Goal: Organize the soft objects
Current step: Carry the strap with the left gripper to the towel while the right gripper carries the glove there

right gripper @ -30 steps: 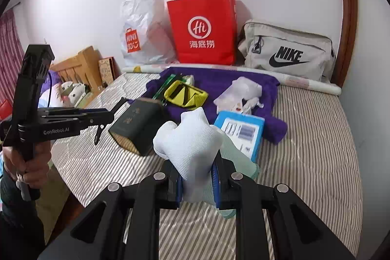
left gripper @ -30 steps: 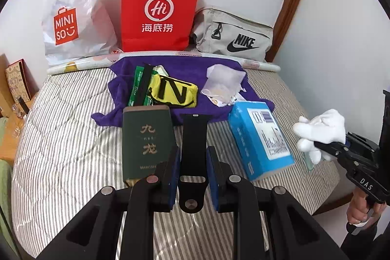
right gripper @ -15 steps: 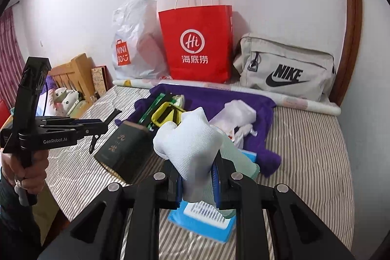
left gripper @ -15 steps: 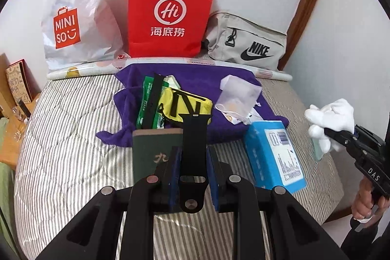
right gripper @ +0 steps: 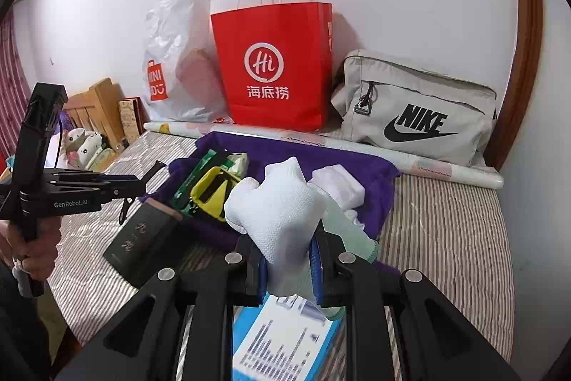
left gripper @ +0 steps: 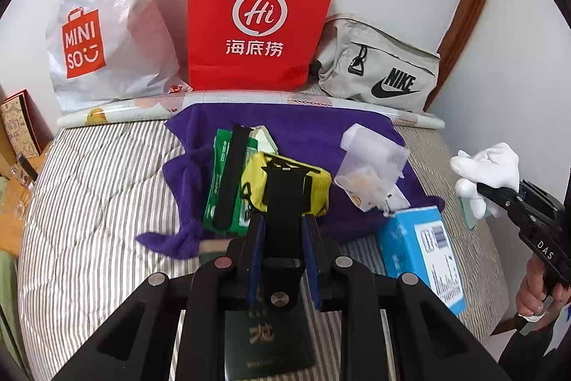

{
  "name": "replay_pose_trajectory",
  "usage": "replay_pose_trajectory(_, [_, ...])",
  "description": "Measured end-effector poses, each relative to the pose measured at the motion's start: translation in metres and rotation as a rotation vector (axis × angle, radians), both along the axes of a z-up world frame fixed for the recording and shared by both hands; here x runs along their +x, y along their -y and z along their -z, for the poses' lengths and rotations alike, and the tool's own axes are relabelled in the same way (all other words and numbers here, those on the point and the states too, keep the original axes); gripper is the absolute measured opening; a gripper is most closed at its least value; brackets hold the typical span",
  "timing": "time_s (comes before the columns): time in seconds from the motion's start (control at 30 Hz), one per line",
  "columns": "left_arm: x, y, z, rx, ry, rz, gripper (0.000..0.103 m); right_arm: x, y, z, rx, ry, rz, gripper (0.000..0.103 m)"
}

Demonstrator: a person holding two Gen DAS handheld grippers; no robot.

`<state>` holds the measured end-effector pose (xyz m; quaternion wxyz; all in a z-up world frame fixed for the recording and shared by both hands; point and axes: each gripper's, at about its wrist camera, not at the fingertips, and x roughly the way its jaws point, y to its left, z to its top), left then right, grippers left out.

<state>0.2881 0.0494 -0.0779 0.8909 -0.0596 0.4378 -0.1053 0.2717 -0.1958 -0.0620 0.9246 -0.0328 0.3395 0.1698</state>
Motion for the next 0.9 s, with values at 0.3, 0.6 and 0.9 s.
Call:
replay_pose_trajectory(0.3, [0.035, -0.005, 0.010, -0.013, -0.021, -0.006, 0.021, 0.042, -0.001, 0.013, -0.016, -0.026, 0.006, 0.019])
replay_pose_trajectory(0.6, [0.065, -0.013, 0.019, -0.027, -0.043, -0.017, 0.021, 0.072, 0.003, 0.024, -0.036, -0.039, 0.032, 0.019])
replay_pose_trajectory(0.9, [0.091, -0.014, 0.033, -0.038, -0.075, -0.019, 0.021, 0.099, 0.000, 0.031, -0.055, -0.043, 0.028, 0.019])
